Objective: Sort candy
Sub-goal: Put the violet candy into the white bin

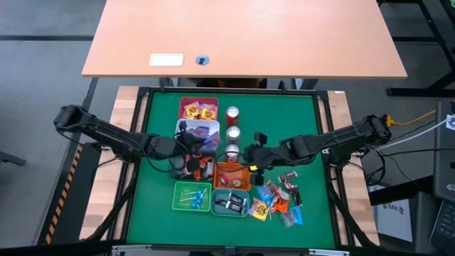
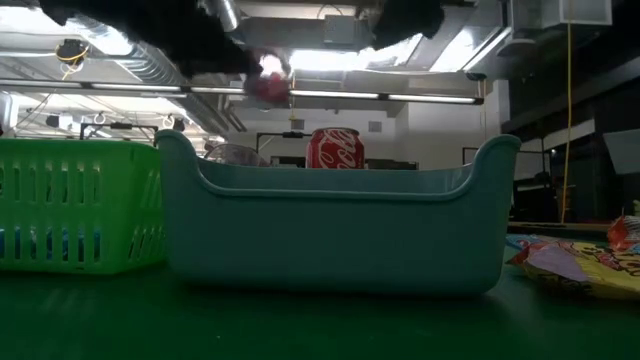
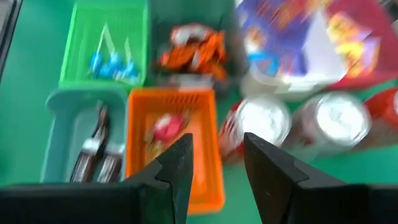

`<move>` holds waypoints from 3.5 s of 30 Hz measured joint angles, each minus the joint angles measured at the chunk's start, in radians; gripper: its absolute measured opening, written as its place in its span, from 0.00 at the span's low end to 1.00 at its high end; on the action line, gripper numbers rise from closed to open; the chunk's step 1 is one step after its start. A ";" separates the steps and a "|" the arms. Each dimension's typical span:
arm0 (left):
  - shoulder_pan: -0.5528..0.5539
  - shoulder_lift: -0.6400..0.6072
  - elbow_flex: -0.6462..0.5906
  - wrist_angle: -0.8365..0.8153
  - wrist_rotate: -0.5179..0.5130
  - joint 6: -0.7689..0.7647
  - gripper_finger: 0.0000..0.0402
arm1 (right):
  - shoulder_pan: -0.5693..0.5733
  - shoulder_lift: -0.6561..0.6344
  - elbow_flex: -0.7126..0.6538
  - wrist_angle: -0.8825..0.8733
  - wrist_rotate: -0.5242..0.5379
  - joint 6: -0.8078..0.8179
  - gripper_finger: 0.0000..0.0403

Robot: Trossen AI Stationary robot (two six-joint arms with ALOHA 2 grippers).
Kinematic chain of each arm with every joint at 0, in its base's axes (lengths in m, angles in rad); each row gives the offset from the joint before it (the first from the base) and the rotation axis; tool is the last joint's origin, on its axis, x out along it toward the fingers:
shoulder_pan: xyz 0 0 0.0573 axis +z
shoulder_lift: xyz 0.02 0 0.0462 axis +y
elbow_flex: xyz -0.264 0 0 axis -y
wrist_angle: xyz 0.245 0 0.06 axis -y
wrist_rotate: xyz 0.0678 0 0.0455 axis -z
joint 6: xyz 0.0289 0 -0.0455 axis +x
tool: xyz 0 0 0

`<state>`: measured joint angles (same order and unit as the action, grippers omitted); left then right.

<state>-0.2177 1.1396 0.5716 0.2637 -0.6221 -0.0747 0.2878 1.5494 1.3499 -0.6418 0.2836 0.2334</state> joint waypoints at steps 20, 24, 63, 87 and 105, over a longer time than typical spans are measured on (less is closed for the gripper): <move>0.138 -0.018 0.000 -0.368 -0.088 -0.081 0.09 | 0.001 0.002 -0.003 -0.346 -0.172 0.081 0.35; 0.141 -0.018 0.000 -0.368 -0.087 -0.083 0.18 | 0.001 0.007 -0.003 -0.348 -0.172 0.127 0.35; 0.141 -0.018 0.000 -0.361 0.015 -0.181 0.29 | 0.111 0.027 -0.563 0.258 -0.250 0.136 0.35; 0.140 -0.018 0.000 -0.291 0.083 -0.186 0.29 | 0.111 0.026 -0.533 0.221 -0.236 0.160 0.02; 0.064 -0.018 0.000 -0.113 0.187 -0.186 0.29 | 0.111 0.026 -0.240 -0.158 0.032 0.127 0.00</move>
<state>-0.1541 1.1221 0.5716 0.1504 -0.4347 -0.2607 0.3992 1.5749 1.1096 -0.7996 0.3159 0.3605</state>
